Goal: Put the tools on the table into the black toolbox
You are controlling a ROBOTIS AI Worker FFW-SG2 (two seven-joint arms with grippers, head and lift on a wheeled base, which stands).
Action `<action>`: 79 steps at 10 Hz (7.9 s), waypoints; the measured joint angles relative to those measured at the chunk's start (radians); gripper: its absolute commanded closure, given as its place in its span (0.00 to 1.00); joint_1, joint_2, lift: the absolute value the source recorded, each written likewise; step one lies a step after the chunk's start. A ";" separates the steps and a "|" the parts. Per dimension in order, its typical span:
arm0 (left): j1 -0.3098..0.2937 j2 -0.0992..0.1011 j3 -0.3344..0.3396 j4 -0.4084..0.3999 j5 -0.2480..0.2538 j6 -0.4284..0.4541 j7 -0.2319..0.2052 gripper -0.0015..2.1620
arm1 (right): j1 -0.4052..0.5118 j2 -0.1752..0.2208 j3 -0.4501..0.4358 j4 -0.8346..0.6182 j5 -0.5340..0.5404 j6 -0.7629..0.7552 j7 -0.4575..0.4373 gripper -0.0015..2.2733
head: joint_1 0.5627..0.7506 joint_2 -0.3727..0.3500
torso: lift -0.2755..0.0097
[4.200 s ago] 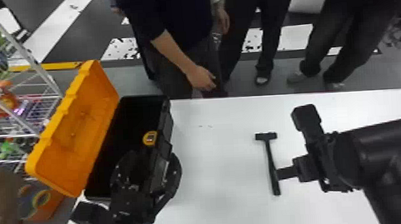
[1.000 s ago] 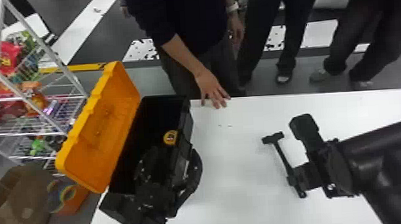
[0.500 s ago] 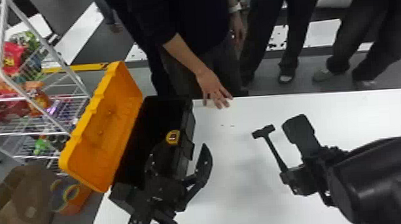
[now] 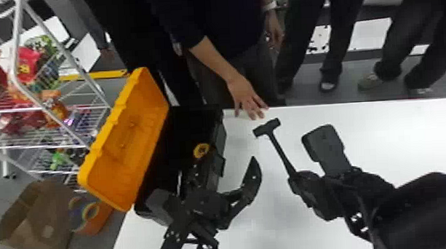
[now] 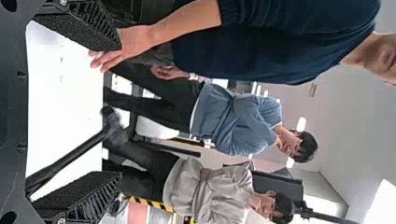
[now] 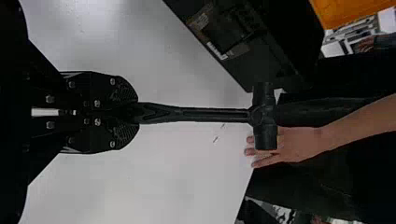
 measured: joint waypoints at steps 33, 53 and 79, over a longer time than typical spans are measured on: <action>-0.175 -0.014 0.170 -0.055 0.392 0.710 -0.338 0.99 | 0.119 -0.006 0.053 -0.112 0.027 -0.114 0.049 0.01 | 0.70 0.96 | 0.83; -0.068 -0.065 0.375 0.020 0.063 0.173 -0.146 0.02 | 0.462 -0.034 -0.589 -0.269 -0.280 -0.390 0.253 0.04 | 0.70 0.92 | 0.83; 0.213 -0.074 0.033 0.156 -0.167 -0.623 0.166 0.01 | 0.604 0.000 -0.777 0.029 -0.376 -1.253 0.222 0.04 | 0.70 0.42 | 0.83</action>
